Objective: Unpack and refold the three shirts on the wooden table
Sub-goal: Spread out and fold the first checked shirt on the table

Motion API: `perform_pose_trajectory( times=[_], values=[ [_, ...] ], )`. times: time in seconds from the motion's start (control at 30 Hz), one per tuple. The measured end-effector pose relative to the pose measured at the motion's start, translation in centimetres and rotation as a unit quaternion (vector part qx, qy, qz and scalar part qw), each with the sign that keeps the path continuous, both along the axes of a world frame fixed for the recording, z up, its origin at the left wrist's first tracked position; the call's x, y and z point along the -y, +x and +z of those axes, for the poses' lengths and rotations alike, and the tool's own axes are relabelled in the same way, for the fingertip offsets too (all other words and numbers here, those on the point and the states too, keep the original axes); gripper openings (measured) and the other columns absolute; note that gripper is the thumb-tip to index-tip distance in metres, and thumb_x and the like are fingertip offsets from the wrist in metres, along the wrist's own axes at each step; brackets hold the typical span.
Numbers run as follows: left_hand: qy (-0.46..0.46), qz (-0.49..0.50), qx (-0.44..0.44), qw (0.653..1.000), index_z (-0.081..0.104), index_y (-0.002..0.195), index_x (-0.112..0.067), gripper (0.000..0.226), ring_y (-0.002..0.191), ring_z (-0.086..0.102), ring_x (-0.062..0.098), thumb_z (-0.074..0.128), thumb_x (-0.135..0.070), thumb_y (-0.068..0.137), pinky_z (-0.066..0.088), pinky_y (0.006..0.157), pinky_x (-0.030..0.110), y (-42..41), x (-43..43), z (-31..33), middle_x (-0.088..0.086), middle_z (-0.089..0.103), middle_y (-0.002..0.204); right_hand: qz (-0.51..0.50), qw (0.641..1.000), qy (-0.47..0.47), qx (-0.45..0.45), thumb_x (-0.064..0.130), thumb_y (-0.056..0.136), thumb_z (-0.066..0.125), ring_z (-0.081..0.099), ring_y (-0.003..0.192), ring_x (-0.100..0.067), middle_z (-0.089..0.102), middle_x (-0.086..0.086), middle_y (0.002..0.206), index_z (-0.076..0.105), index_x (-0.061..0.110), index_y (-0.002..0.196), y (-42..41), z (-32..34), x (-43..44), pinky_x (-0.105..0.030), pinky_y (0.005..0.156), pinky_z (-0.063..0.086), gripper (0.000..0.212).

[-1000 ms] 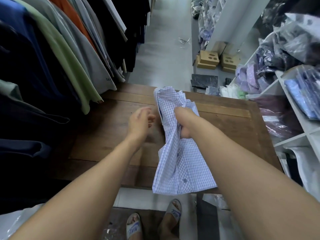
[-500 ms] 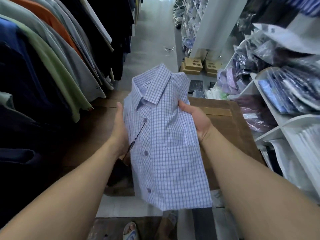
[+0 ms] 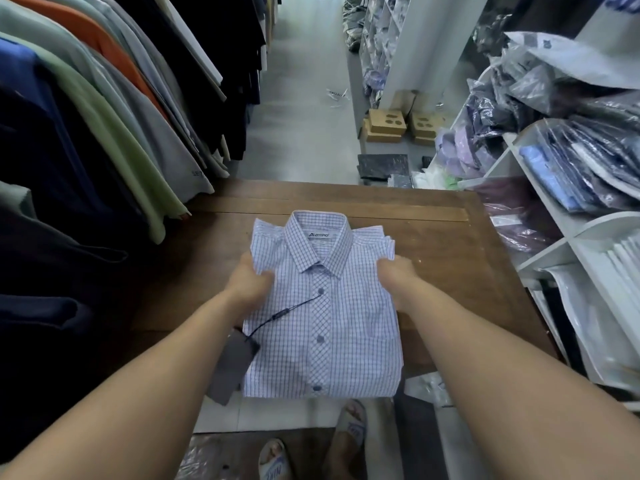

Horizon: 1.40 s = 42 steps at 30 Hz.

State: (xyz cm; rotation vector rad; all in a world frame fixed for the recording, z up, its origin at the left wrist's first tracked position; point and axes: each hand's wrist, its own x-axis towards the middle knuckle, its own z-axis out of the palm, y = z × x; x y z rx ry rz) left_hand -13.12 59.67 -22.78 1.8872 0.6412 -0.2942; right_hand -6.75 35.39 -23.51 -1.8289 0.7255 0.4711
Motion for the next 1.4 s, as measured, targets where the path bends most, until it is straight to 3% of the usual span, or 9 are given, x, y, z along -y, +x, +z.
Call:
perform_pose_trajectory(
  times=[0.07,0.2,0.4,0.5,0.6,0.73,0.83,1.07,1.4],
  values=[
    [0.015,0.017,0.030,0.999,0.036,0.148,-0.013,0.049,0.129,0.051,0.030,0.054,-0.020,0.103,0.044,0.101,0.039,0.4,0.0,-0.1,0.007,0.051,0.143,-0.002,1.000,0.000,0.029,0.023,0.104,0.041,0.061,0.077,-0.022,0.065,-0.007,0.095,0.064,0.010,0.113,0.6,0.0,0.0,-0.031,0.065,0.049,0.027],
    [0.017,0.053,0.091,0.994,0.041,0.145,-0.010,0.047,0.129,0.053,0.028,0.056,-0.020,0.102,0.043,0.096,0.033,1.9,-0.1,-0.6,0.007,0.053,0.141,-0.024,0.993,-0.004,0.118,0.030,0.106,0.044,0.061,0.082,-0.017,0.066,-0.002,0.097,0.062,0.016,0.112,2.1,-0.4,-0.3,-0.031,0.069,0.048,0.023],
    [0.180,-0.003,-0.064,0.982,0.042,0.140,-0.013,0.051,0.110,0.059,0.033,0.056,-0.030,0.095,0.047,0.077,0.038,2.4,-0.9,-0.8,0.011,0.059,0.128,0.077,0.969,-0.226,0.059,0.035,0.092,0.060,0.057,0.074,-0.018,0.063,-0.001,0.092,0.055,0.016,0.102,1.1,-1.2,1.0,-0.025,0.050,0.035,0.022],
    [0.207,-0.053,-0.116,0.970,0.057,0.112,-0.009,0.037,0.092,0.063,0.026,0.062,-0.035,0.087,0.046,0.063,0.033,1.9,-1.8,-0.1,0.007,0.066,0.110,0.168,0.942,-0.289,0.019,0.046,0.084,0.059,0.061,0.072,-0.018,0.066,0.000,0.092,0.060,0.017,0.099,-0.6,-0.8,1.6,-0.025,0.050,0.038,0.033],
    [0.160,-0.066,-0.172,0.970,0.058,0.097,-0.004,0.029,0.084,0.063,0.025,0.072,-0.026,0.085,0.053,0.067,0.033,1.1,-2.4,0.0,0.009,0.063,0.093,0.170,0.959,-0.221,-0.039,0.037,0.080,0.063,0.067,0.079,-0.024,0.068,-0.004,0.093,0.063,0.014,0.097,-2.0,-0.6,1.7,-0.033,0.063,0.057,0.029],
    [0.100,-0.054,-0.154,0.982,0.064,0.112,0.002,0.033,0.092,0.068,0.029,0.071,-0.021,0.090,0.059,0.078,0.038,0.5,-2.7,-0.5,0.013,0.068,0.105,0.154,0.970,-0.187,-0.030,0.019,0.085,0.060,0.068,0.086,-0.029,0.069,-0.010,0.098,0.066,0.007,0.097,-2.6,-0.7,1.0,-0.039,0.077,0.060,0.019],
    [0.074,-0.031,-0.112,0.990,0.065,0.117,-0.001,0.036,0.100,0.068,0.031,0.070,-0.026,0.092,0.058,0.092,0.042,0.2,-2.9,-1.1,0.014,0.069,0.114,0.132,0.968,-0.213,0.010,0.014,0.089,0.057,0.066,0.088,-0.029,0.069,-0.009,0.100,0.065,0.007,0.099,-2.7,-0.9,0.3,-0.034,0.071,0.056,0.015],
    [0.145,-0.078,-0.120,0.979,0.064,0.111,-0.012,0.034,0.099,0.066,0.026,0.068,-0.040,0.092,0.055,0.085,0.036,-1.0,-3.4,-1.7,0.004,0.068,0.108,0.109,0.958,-0.266,0.017,0.028,0.090,0.056,0.060,0.087,-0.027,0.064,-0.008,0.107,0.059,0.011,0.111,-4.5,-2.0,0.2,-0.026,0.051,0.036,0.028],
    [0.261,0.048,-0.080,0.961,0.069,0.087,-0.008,0.050,0.091,0.065,0.035,0.051,-0.055,0.085,0.050,0.072,0.033,1.3,-3.4,-2.1,0.010,0.069,0.089,0.048,0.972,-0.219,0.067,0.033,0.092,0.065,0.061,0.066,-0.022,0.069,-0.006,0.080,0.068,0.006,0.082,0.1,-1.8,-0.5,-0.023,0.046,0.033,0.029]
  ],
)
